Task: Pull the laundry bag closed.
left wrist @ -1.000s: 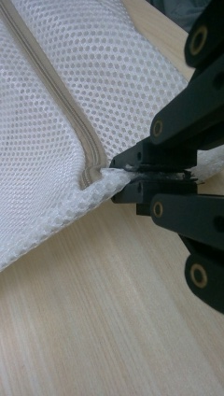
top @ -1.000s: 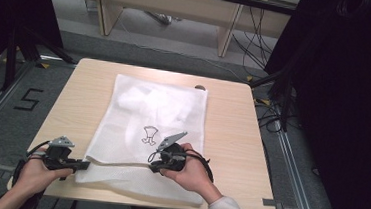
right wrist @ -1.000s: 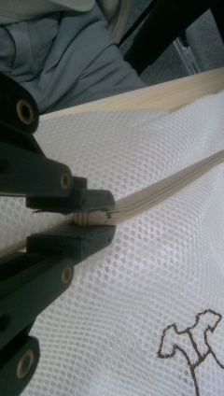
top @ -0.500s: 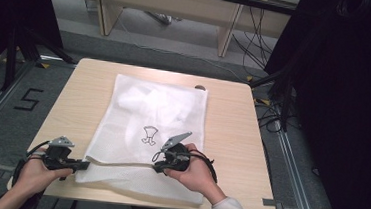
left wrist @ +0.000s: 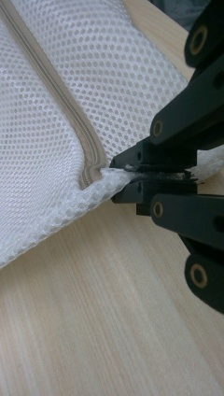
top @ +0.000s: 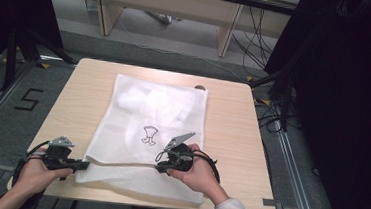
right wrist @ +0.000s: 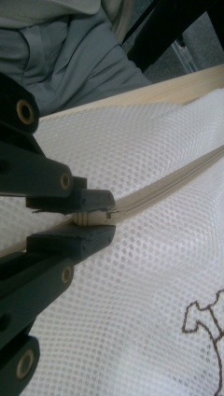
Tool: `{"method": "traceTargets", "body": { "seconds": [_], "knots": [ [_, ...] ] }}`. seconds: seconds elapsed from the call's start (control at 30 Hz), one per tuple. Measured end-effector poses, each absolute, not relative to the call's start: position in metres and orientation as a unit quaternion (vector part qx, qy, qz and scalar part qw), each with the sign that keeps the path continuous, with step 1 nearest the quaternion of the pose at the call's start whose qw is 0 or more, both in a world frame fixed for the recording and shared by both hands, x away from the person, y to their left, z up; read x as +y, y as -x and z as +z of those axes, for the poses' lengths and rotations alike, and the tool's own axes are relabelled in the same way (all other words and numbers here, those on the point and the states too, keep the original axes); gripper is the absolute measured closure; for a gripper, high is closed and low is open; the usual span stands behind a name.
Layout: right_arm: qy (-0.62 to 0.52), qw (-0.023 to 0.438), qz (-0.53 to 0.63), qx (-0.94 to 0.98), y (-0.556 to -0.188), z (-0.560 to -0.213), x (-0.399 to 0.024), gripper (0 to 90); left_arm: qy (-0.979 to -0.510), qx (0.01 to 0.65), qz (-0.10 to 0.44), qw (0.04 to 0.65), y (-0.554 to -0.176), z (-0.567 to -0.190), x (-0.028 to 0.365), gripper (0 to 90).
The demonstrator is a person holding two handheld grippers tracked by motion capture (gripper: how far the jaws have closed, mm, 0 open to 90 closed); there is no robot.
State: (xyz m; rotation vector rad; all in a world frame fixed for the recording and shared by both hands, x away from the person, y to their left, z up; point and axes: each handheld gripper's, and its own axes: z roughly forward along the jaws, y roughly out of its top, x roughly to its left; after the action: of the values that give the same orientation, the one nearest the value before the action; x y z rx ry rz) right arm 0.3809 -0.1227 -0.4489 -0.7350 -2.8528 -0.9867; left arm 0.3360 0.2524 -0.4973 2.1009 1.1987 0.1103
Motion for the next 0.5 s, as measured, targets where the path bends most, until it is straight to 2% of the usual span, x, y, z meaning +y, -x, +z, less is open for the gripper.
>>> {"method": "traceTargets", "body": {
  "seconds": [0.5],
  "knots": [
    [0.247, 0.019, -0.321, -0.914, -0.381, -0.448, -0.138, 82.6, -0.805, 0.470, 0.043, 0.359, -0.336, -0.498, 0.251, 85.0]
  ]
}}
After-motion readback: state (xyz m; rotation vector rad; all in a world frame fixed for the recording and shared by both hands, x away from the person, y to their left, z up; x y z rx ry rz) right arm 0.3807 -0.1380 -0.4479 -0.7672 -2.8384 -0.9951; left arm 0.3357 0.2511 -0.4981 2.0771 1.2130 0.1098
